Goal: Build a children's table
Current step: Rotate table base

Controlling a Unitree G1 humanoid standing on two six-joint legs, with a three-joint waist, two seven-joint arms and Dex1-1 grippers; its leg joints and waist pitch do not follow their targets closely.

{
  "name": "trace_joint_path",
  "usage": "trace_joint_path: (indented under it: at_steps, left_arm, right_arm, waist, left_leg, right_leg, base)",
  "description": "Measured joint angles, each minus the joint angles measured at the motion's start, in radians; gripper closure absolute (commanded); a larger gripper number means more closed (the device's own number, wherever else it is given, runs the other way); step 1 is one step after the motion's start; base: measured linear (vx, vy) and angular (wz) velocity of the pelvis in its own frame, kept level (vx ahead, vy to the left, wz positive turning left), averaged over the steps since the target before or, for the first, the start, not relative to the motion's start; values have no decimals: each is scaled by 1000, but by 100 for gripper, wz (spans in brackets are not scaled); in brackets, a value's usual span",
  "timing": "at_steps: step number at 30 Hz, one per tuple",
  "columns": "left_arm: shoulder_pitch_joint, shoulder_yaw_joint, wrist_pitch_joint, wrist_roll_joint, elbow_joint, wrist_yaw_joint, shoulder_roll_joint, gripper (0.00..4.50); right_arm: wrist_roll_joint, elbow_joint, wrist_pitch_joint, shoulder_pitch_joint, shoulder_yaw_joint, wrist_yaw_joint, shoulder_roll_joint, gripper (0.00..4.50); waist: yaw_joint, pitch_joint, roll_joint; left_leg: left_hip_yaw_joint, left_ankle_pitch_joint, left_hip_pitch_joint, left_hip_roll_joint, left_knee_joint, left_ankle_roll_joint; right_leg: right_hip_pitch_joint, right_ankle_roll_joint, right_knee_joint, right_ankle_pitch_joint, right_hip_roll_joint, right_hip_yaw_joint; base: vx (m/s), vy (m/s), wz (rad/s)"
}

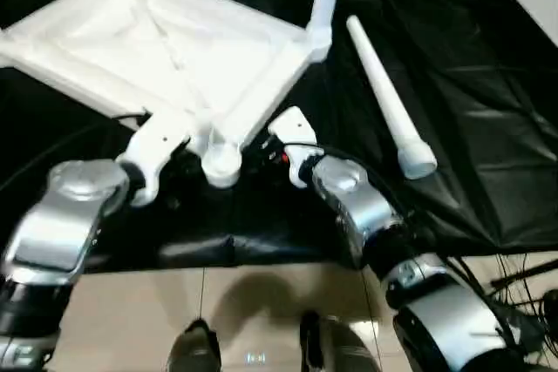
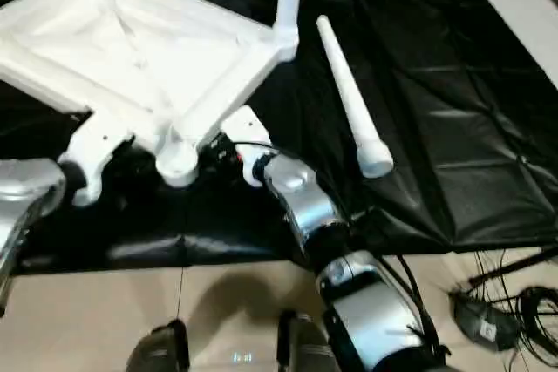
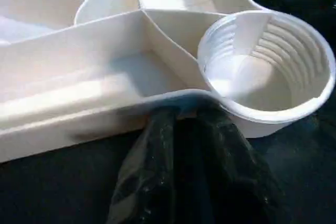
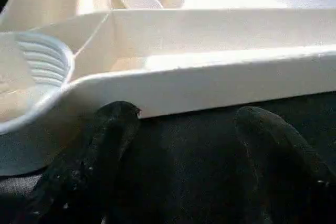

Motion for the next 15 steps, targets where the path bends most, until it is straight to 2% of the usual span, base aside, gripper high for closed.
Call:
trace_joint_path:
  at_steps: [4,6,9,12,15]
  left_arm:
    - [-22,-6,-49,10,49,47,-52,353]
    - [-29,-11,-96,16,73,70,-83,353]
    - [-35,-7,-218,15,107,126,-168,353]
    - [-55,-1,-295,5,106,197,-233,353]
    - [-39,47,-312,2,76,283,-292,353]
  right_arm:
    - [0,-106,48,5,-36,-47,-34,88]
    - [0,-189,110,14,-51,-67,-60,88]
    - [16,-347,231,48,-122,-85,-110,88]
    - [15,-444,285,84,-158,-111,-126,88]
    - [8,-533,317,149,-176,-142,-136,88]
  waist:
    - [6,0,0]
    - [12,0,0]
    - [27,0,0]
    - [26,-1,0]
    - [18,-5,4]
  left_leg:
    - [0,0,-1,0,1,0]
    - [0,0,-2,-1,1,0]
    - [0,0,-3,-1,2,0]
    - [-1,0,-3,-1,3,0]
    - [-1,0,-2,-1,4,1]
  right_leg:
    - [0,0,0,1,0,0]
    - [0,1,0,1,-1,0]
    - [1,1,0,1,-2,1]
    - [1,1,0,1,-1,1]
    - [1,2,-1,0,0,1]
  base:
    - [0,0,0]
    - [0,0,0]
    - [0,0,0]
    - [0,0,0]
    - [0,0,0]
